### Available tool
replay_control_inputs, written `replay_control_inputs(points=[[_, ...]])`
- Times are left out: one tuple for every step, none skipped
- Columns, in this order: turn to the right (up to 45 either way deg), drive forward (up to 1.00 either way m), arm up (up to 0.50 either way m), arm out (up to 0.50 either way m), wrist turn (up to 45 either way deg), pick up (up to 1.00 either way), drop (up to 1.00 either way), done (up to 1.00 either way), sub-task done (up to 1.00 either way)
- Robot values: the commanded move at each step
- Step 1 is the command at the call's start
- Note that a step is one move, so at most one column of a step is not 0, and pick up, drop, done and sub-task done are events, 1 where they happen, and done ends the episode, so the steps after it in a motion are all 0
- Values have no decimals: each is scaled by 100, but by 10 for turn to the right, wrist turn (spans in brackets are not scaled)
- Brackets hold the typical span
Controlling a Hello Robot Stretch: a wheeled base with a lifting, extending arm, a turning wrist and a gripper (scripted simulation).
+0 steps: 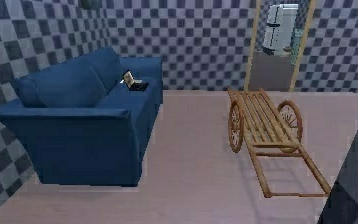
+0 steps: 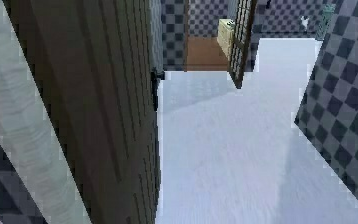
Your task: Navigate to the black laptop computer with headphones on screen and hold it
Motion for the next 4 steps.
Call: replay_control_inputs(points=[[0, 100, 0, 0, 0, 0, 0, 0, 0], [0, 100, 0, 0, 0, 0, 0, 0, 0], [90, 0, 0, 0, 0, 0, 0, 0, 0], [0, 5, 0, 0, 0, 0, 0, 0, 0]])
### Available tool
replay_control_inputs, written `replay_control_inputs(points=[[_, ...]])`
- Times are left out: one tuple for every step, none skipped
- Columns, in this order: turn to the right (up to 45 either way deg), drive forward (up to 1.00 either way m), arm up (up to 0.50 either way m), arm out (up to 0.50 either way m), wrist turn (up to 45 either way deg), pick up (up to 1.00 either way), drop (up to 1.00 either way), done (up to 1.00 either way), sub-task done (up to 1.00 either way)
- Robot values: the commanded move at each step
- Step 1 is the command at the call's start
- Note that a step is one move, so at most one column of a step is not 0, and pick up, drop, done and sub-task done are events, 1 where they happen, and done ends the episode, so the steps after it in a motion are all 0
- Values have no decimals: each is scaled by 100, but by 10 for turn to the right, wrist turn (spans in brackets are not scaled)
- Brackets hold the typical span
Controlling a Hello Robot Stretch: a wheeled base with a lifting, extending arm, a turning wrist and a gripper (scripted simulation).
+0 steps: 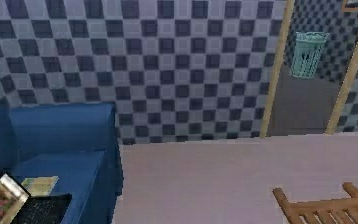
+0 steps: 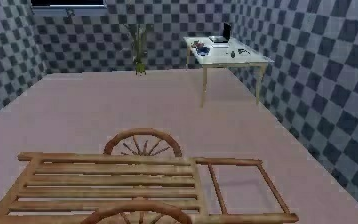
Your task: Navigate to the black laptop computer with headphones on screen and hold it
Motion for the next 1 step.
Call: replay_control_inputs(points=[[-450, 0, 0, 0, 0, 0, 0, 0, 0]])
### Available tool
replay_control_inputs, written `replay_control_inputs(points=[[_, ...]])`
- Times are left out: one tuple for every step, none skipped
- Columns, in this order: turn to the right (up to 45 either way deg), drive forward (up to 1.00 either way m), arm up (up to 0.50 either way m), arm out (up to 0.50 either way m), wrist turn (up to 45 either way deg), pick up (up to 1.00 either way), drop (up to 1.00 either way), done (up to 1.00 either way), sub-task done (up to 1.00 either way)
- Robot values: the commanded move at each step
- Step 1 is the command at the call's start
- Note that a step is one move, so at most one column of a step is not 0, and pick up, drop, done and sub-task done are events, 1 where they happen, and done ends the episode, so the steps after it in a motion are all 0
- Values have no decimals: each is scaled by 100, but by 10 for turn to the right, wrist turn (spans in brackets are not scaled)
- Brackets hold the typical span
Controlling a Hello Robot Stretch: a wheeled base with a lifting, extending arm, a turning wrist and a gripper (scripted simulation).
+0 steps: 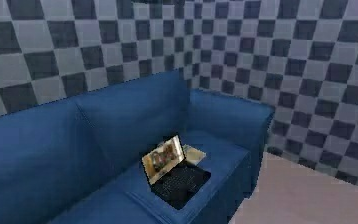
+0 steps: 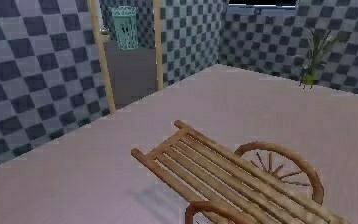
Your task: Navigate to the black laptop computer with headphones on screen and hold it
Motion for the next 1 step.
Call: replay_control_inputs(points=[[-450, 0, 0, 0, 0, 0, 0, 0, 0]])
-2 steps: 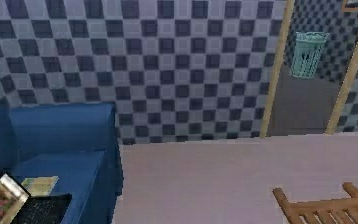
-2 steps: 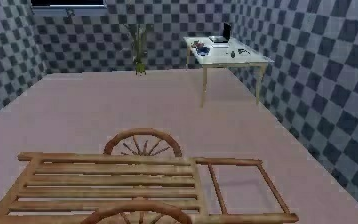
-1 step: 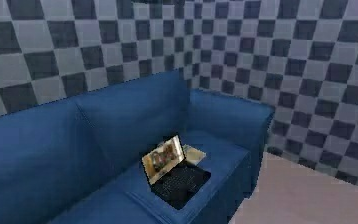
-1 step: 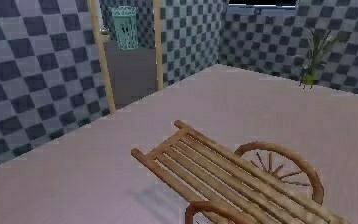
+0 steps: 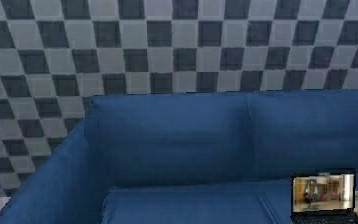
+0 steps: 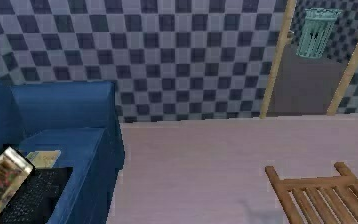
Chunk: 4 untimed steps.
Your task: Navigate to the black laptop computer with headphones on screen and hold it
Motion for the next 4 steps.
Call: replay_control_inputs(points=[[-390, 0, 0, 0, 0, 0, 0, 0, 0], [0, 0, 50, 0, 0, 0, 0, 0, 0], [0, 0, 12, 0, 0, 0, 0, 0, 0], [0, 0, 0, 48, 0, 0, 0, 0, 0]])
